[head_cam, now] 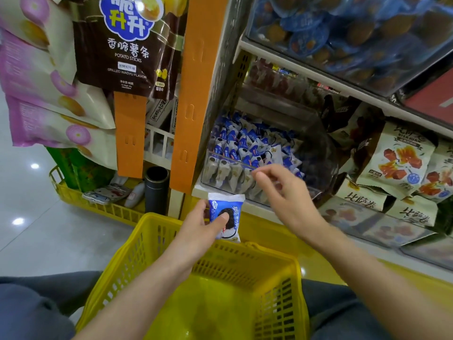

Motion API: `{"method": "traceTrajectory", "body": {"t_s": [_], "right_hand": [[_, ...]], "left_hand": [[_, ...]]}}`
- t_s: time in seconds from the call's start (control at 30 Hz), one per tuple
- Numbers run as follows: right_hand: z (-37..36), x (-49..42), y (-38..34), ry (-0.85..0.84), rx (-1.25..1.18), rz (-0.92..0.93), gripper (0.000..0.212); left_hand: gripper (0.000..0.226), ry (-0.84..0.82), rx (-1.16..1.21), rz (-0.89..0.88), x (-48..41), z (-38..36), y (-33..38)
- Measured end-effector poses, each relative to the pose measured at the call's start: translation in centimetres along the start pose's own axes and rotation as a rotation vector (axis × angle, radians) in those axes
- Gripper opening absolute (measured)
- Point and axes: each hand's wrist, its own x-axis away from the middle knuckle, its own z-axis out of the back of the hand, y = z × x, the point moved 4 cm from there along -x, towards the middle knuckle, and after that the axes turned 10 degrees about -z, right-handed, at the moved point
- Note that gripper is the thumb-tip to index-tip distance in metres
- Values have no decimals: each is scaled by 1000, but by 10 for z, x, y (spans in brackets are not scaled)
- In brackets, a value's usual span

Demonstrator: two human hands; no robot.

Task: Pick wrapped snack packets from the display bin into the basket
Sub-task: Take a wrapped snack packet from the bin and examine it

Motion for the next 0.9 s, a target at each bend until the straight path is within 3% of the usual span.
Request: {"method": "traceTrajectory", "body": {"t_s": [0.07,0.17,0.23,0.33,0.43,0.5,0.57,0.77,0.9], "right_hand": [[-22,21,-1,-136,-67,-44,16],[-40,30,11,-164,-155,-150,14],[-46,30,21,-222,-338,-308,18],[-55,35,33,-356,-581,-489,7],[-59,38,39,-338,-617,-541,5],[-60,38,37,-316,-607,-514,8],[-60,38,34,-285,-532,-432,9],[-51,46,19,-30,31,111,8],[-50,47,20,-17,38,148,8]], "left_hand": [[16,-20,-28,-6,1,-3,-2],[16,-61,-71,-4,3,-4,-6],[21,-82,-83,-1,4,-3,-9],[28,-96,-101,-26,4,-2,-12],[14,-88,-55,-42,4,-4,-11],[6,-63,-28,-44,4,-4,-11],[14,-26,-56,-57,3,-2,-12],[23,-5,-171,-29,6,2,-17],[18,-12,-106,28,6,1,-18]]}}
